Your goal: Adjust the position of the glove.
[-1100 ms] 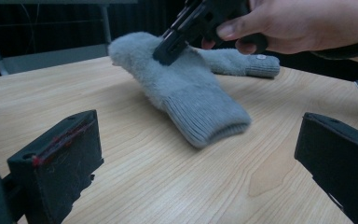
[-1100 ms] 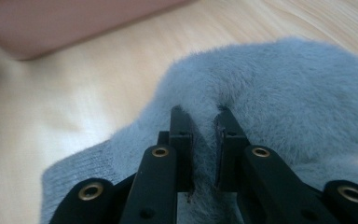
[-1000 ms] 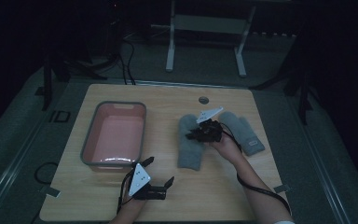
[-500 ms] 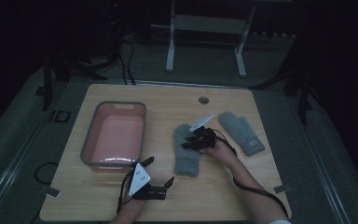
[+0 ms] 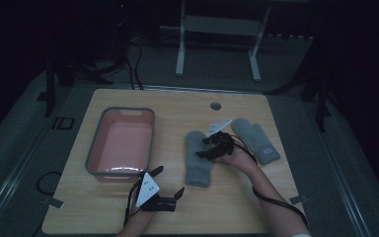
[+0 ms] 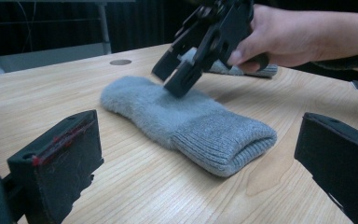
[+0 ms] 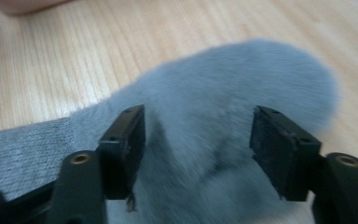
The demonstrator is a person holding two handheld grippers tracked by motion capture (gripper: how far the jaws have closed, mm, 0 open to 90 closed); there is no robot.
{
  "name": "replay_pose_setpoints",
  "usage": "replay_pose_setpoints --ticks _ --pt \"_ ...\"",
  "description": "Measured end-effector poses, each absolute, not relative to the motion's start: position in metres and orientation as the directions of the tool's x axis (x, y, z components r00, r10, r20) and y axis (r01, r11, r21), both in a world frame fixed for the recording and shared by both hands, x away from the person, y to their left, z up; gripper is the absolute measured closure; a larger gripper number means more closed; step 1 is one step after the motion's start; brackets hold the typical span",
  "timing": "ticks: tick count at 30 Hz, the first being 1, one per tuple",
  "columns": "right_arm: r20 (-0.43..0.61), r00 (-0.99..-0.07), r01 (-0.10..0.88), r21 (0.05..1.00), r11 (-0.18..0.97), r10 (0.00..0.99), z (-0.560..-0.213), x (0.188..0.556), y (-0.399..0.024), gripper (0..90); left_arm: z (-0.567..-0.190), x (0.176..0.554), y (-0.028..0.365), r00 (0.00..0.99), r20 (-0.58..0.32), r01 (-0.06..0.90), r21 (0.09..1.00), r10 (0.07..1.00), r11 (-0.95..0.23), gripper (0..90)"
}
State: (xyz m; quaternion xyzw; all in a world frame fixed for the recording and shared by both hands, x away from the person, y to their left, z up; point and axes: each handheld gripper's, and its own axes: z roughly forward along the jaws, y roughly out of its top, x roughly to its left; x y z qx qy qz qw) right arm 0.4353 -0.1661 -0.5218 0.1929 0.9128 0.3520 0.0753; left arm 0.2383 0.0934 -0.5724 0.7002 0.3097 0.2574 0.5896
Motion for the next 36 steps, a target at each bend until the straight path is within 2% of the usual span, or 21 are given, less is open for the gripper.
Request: replay_pose_setpoints --ticks 2,4,10,12,19,21,26,29,36 --pt "-0.007 -0.908 0.304 0.679 0.668 0.42 -0.52 0.435 -0.17 28.9 -0.572 0.238 0.093 0.675 -0.006 0.131 0.985 0.738 -0.112 1.0" --pt "-0.021 -0.882 0.324 0.697 0.64 0.47 -0.513 0.437 -0.183 23.1 -0.572 0.238 0.093 0.674 -0.006 0.131 0.985 0.738 -0.112 1.0" --pt "-0.019 -0.832 0.379 0.711 0.592 0.555 -0.5 0.442 -0.223 28.6 -0.572 0.238 0.093 0.673 -0.006 0.132 0.985 0.739 -0.112 1.0" --pt "-0.053 -0.815 0.369 0.72 0.587 0.577 -0.497 0.441 -0.234 30.5 -0.572 0.238 0.093 0.673 -0.008 0.133 0.985 0.74 -0.111 1.0" --pt "-0.087 -0.743 0.408 0.726 0.553 0.663 -0.494 0.446 -0.27 31.0 -0.572 0.238 0.093 0.673 -0.008 0.133 0.985 0.739 -0.111 1.0" --pt "-0.098 -0.715 0.423 0.728 0.54 0.693 -0.495 0.449 -0.284 35.5 -0.572 0.238 0.093 0.673 -0.007 0.132 0.985 0.739 -0.111 1.0" --pt "-0.105 -0.648 0.473 0.721 0.506 0.755 -0.5 0.457 -0.31 42.6 -0.572 0.239 0.094 0.673 -0.01 0.135 0.985 0.74 -0.109 1.0" --pt "-0.109 -0.621 0.499 0.71 0.498 0.777 -0.507 0.46 -0.32 44.0 -0.572 0.239 0.094 0.672 -0.009 0.134 0.985 0.74 -0.109 1.0" --pt "-0.113 -0.61 0.545 0.66 0.518 0.784 -0.533 0.464 -0.328 46.8 -0.572 0.239 0.094 0.673 -0.011 0.135 0.985 0.739 -0.108 1.0"
